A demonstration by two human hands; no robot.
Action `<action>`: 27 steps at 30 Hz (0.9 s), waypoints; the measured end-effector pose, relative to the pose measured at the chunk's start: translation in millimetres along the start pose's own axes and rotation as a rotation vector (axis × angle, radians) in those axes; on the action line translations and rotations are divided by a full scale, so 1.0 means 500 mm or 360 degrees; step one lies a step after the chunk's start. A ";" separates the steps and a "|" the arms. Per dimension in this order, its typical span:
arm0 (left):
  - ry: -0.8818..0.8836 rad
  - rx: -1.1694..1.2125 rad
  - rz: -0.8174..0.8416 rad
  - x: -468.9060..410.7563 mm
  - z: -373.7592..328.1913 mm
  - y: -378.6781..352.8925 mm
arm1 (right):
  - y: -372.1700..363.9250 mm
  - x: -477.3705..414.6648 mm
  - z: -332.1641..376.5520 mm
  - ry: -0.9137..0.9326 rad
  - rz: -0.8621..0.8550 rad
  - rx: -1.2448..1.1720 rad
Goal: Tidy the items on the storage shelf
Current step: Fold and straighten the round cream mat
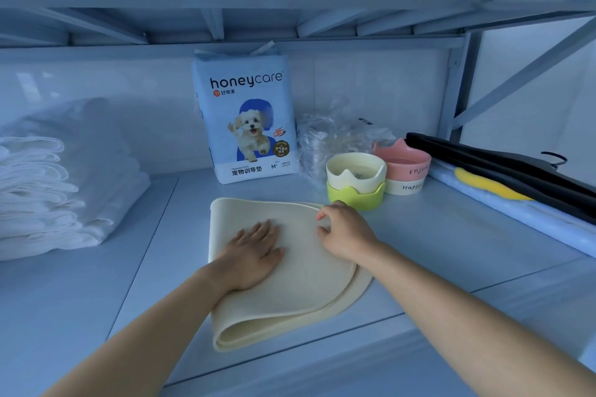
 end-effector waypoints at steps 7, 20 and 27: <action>-0.0050 0.0237 -0.0187 -0.006 -0.022 0.025 | -0.046 0.011 0.008 0.0373 0.0476 0.0047; 0.0674 0.0309 -0.0546 0.075 0.088 0.102 | -0.056 -0.014 0.057 0.0672 0.0564 -0.0053; 0.1049 0.0553 -0.0316 0.085 0.108 0.071 | -0.076 -0.032 0.073 0.0714 0.0531 -0.0101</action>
Point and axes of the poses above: each hand's wrist, its own x-axis away from the middle knuckle, its own y-axis out of the back of the hand, z = x × y, the point moved 7 cm from there along -x, towards the middle knuckle, and after that the axes turned 6 degrees about y, right-handed, at the moved point
